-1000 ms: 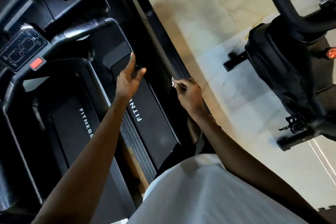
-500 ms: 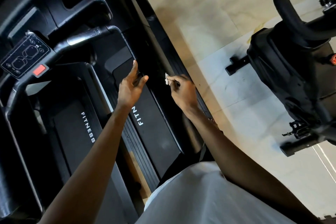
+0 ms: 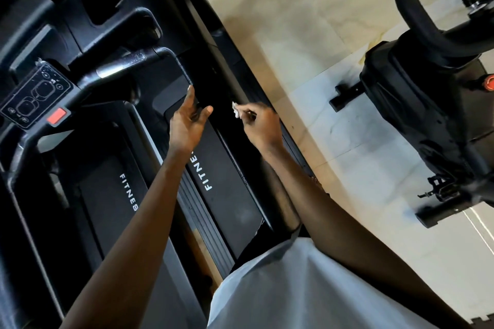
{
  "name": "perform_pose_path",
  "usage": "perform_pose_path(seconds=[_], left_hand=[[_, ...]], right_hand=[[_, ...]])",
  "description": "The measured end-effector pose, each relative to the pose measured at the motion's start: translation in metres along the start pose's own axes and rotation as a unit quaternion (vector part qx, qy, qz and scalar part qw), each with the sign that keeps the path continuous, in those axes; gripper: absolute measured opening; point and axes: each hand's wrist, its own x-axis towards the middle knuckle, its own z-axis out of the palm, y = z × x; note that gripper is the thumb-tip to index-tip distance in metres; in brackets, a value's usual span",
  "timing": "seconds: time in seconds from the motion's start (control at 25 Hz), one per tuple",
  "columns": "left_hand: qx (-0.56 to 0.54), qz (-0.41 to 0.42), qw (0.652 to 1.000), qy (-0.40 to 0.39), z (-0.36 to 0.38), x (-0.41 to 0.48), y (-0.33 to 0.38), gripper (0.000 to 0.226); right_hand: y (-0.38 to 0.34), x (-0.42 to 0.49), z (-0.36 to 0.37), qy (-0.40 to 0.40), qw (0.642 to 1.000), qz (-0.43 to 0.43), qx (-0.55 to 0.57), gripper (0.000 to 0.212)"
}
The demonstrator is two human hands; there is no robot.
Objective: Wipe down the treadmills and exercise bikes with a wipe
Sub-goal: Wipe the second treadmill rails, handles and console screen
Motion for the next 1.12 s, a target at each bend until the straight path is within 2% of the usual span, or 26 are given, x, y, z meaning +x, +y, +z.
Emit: perform_pose_path(seconds=[0.2, 0.36, 0.48, 0.6, 0.72, 0.84, 1.0, 1.12], left_hand=[[0.021, -0.003, 1.0, -0.022, -0.002, 0.004, 0.002, 0.077], [0.016, 0.003, 1.0, -0.025, -0.001, 0.005, 0.002, 0.078], [-0.003, -0.001, 1.0, -0.024, -0.005, 0.007, -0.001, 0.077], [-0.002, -0.006, 1.0, -0.005, -0.007, 0.007, 0.002, 0.068], [0.024, -0.01, 0.999, 0.033, -0.008, 0.013, 0.008, 0.06], [0.061, 0.001, 0.998, 0.034, -0.011, 0.025, 0.014, 0.067], [0.06, 0.026, 0.998, 0.023, -0.016, 0.04, 0.007, 0.069], [0.061, 0.059, 0.996, 0.02, -0.022, 0.049, 0.002, 0.073]], right_hand=[[0.033, 0.001, -0.005, 0.018, 0.973, 0.215, 0.081, 0.016], [0.028, 0.043, 0.004, -0.012, 0.965, 0.245, 0.094, 0.019], [0.02, 0.04, 0.003, -0.027, 0.977, 0.2, 0.072, 0.018], [0.009, 0.009, -0.003, -0.026, 0.996, 0.07, 0.038, 0.02], [0.0, -0.019, 0.001, -0.017, 0.999, -0.042, -0.03, 0.023], [-0.008, -0.016, 0.01, -0.006, 0.996, -0.068, -0.062, 0.023], [-0.016, 0.0, 0.018, 0.007, 0.996, -0.043, -0.082, 0.022], [-0.014, -0.022, 0.027, 0.004, 0.989, -0.081, -0.126, 0.023]])
